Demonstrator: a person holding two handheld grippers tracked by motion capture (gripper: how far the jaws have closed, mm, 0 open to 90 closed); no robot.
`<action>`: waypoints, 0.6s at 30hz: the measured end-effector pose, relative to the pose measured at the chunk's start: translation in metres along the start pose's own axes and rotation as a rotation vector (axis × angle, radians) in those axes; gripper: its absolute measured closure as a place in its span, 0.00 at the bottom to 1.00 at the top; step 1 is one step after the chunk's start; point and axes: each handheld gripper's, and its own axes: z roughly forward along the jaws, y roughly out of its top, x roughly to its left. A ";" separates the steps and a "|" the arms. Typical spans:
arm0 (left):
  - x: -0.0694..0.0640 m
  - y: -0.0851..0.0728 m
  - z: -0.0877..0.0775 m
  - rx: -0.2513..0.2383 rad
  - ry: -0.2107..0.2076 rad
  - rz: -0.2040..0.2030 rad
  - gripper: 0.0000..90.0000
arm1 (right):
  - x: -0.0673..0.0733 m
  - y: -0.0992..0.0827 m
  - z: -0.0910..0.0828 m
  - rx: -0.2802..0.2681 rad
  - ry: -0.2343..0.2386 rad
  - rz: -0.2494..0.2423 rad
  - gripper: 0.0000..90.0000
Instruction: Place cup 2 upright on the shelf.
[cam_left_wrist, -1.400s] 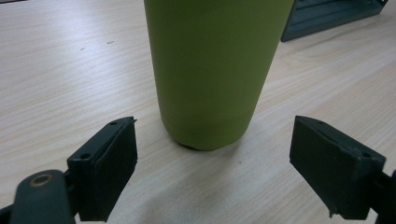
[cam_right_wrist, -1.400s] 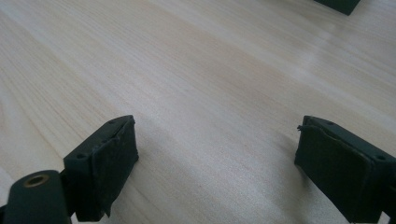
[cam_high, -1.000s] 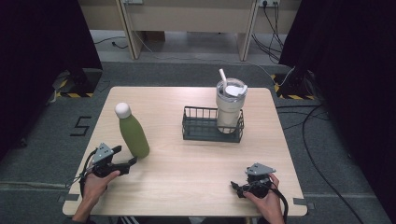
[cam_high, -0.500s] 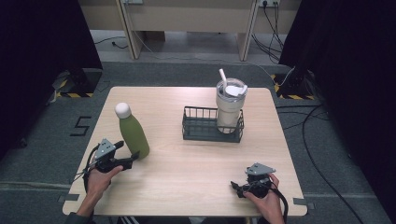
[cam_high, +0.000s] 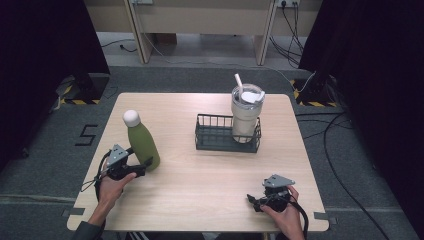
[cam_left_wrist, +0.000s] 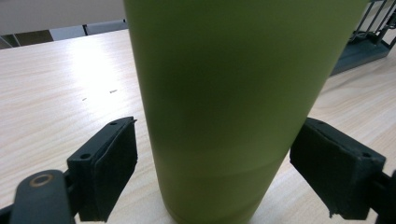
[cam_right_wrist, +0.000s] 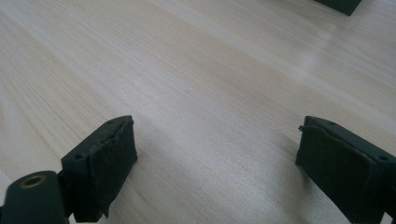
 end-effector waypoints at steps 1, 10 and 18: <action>0.000 0.000 0.001 -0.002 -0.001 -0.001 0.17 | 0.000 0.000 0.000 0.000 0.000 0.000 0.13; 0.000 0.001 0.011 -0.011 -0.004 -0.005 0.17 | 0.000 0.000 0.000 0.000 0.000 -0.003 0.13; 0.001 0.002 0.018 -0.030 -0.009 -0.017 0.16 | 0.000 0.000 0.000 0.001 0.001 0.000 0.13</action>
